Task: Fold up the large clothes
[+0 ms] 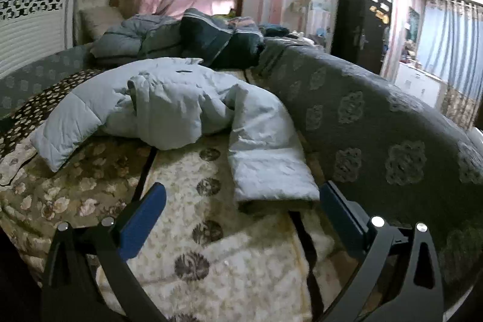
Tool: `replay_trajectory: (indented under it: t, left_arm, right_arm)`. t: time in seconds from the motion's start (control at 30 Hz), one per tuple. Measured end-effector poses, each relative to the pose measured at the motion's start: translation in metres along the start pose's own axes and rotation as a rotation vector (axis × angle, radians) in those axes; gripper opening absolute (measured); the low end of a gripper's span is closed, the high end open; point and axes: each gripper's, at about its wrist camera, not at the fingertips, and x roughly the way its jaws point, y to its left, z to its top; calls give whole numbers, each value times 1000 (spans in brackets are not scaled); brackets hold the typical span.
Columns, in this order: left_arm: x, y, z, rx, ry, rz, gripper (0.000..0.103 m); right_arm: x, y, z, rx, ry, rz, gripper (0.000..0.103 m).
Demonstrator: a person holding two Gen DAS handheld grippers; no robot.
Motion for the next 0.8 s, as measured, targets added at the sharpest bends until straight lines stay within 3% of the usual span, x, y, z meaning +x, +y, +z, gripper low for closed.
replay_trajectory:
  t: [0.2, 0.47, 0.6, 0.8]
  left_arm:
    - [46, -15, -4, -2, 63, 0, 100]
    - [142, -49, -6, 14, 192, 11, 100]
    - [206, -57, -11, 23, 282, 32, 100]
    - [278, -48, 2, -2, 320, 112, 100]
  right_arm:
    - [60, 8, 8, 26, 99, 53, 101]
    - [145, 23, 16, 113, 167, 62, 101]
    - [177, 52, 25, 82, 178, 106, 101]
    - [216, 106, 40, -4, 206, 212, 101]
